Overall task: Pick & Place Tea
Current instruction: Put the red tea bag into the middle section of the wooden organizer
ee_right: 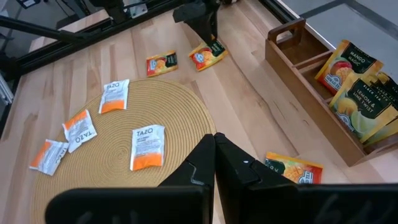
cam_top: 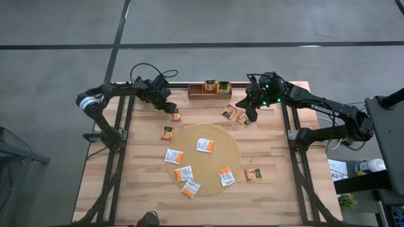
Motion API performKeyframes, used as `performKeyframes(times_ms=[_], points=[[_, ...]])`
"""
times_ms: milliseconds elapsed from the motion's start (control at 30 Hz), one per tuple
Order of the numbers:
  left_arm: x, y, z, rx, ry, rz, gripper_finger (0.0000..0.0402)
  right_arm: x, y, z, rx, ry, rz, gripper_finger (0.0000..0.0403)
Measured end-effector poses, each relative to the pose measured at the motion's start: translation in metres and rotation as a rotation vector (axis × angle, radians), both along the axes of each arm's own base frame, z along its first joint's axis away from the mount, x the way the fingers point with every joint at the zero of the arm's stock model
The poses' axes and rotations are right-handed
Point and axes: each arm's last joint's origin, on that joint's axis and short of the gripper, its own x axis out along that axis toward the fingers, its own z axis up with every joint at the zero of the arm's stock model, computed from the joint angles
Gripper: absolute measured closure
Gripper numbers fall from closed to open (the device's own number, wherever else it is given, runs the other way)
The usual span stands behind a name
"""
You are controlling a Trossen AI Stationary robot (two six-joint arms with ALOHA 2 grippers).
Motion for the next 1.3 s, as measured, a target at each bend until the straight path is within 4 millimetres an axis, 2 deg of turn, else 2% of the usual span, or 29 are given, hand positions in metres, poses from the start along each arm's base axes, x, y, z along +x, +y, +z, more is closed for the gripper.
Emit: performKeyframes(times_ms=[167, 233, 433, 600, 1033, 1200, 1300], points=[[0.000, -0.001, -0.001, -0.002, -0.014, -0.033, 0.0364, 0.000, 0.000, 0.000, 0.000, 0.000, 0.000, 0.0394], [0.001, -0.002, -0.001, -0.021, -0.033, -0.053, 0.0390, 0.000, 0.000, 0.000, 0.000, 0.000, 0.000, 0.0394], [0.005, -0.001, 0.003, -0.067, -0.115, -0.075, 0.0401, 0.000, 0.000, 0.000, 0.006, 0.000, -0.005, 0.0394], [0.013, 0.007, 0.021, -0.028, -0.166, -0.071, 0.0401, 0.000, 0.000, 0.000, 0.010, -0.001, -0.007, 0.0394], [0.047, 0.028, 0.100, 0.149, -0.330, -0.168, 0.0401, 0.000, 0.000, 0.000, 0.012, -0.001, -0.008, 0.0394], [0.062, 0.034, 0.135, 0.309, -0.401, -0.244, 0.0401, 0.000, 0.000, 0.000, 0.010, -0.001, -0.006, 0.0394], [0.070, 0.039, 0.144, 0.389, -0.434, -0.290, 0.0401, 0.000, 0.000, 0.000, 0.010, -0.001, -0.005, 0.0394]])
